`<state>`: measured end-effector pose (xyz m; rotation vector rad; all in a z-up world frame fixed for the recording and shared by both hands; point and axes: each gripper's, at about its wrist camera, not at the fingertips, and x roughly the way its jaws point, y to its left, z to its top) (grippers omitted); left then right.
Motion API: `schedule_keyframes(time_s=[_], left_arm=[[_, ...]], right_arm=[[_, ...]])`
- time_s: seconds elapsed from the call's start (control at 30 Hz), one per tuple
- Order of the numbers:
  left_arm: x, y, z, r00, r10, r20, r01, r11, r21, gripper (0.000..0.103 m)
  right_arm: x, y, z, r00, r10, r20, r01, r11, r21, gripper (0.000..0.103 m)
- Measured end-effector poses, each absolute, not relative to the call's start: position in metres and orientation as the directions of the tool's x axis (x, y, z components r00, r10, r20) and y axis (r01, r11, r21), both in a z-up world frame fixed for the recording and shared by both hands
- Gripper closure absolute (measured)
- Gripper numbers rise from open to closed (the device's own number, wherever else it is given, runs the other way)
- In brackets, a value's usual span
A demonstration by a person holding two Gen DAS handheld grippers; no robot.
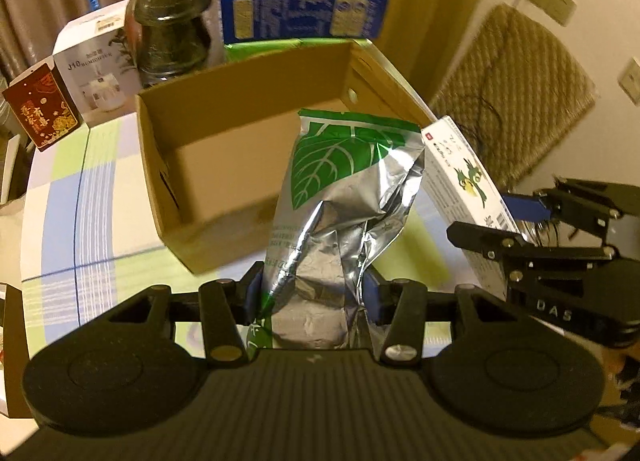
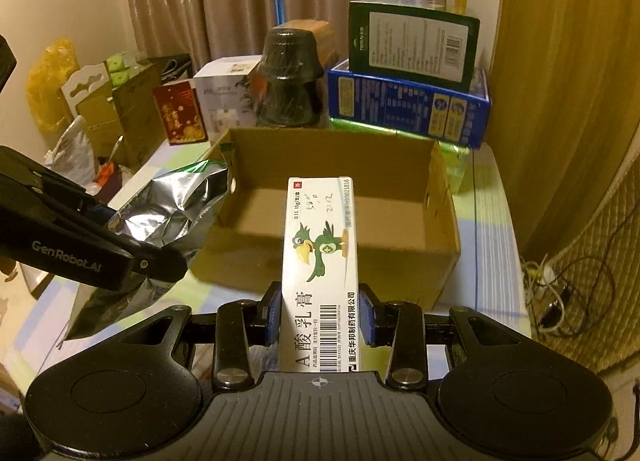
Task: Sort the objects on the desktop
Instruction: 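Carry the foil bag and parrot box over the cardboard box with both grippers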
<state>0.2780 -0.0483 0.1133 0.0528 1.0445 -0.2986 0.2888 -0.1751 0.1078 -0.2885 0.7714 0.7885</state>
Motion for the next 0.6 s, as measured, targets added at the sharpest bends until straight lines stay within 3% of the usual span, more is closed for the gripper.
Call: schedule_keyframes(time_s=[0.6], left_arm=[[0.4,-0.018,0.105,0.493,-0.17,-0.853,0.129,0.984,-0.122,0.059]], right_arm=[[0.4,-0.103,0.093,0.464,0.492,-0.736,-0.677,0.733,0.063,0.068]])
